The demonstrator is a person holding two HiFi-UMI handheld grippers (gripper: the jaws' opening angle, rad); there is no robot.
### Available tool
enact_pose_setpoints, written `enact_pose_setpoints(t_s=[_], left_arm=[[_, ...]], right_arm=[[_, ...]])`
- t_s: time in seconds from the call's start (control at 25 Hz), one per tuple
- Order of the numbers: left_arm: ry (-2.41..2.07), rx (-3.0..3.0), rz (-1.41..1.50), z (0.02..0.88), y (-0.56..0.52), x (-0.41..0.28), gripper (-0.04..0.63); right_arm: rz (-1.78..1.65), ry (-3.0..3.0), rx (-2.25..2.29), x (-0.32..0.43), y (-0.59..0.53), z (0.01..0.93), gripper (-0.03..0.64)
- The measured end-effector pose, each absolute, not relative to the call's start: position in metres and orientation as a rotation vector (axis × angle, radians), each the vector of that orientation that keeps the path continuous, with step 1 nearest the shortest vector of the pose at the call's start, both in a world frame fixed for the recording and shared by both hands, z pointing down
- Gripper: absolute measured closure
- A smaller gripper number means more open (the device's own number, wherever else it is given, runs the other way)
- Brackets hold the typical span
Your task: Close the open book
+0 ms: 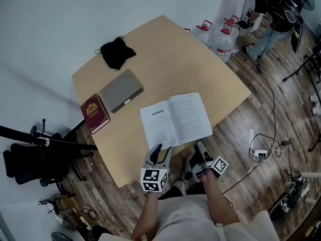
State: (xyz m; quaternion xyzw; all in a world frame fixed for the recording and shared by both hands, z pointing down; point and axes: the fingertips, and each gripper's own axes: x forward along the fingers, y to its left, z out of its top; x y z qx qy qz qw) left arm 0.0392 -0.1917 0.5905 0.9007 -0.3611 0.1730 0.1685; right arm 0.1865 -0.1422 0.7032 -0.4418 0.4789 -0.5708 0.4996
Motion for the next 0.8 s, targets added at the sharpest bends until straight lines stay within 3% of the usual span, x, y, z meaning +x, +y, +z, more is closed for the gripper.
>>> enact_pose_setpoints(t_s=[0.8], left_arm=[[-1.080, 2.507, 0.565, 0.609, -0.199, 0.018, 0.414]], right_arm=[[-1.464, 1.099, -1.082, 0.178, -0.160, 0.728, 0.305]])
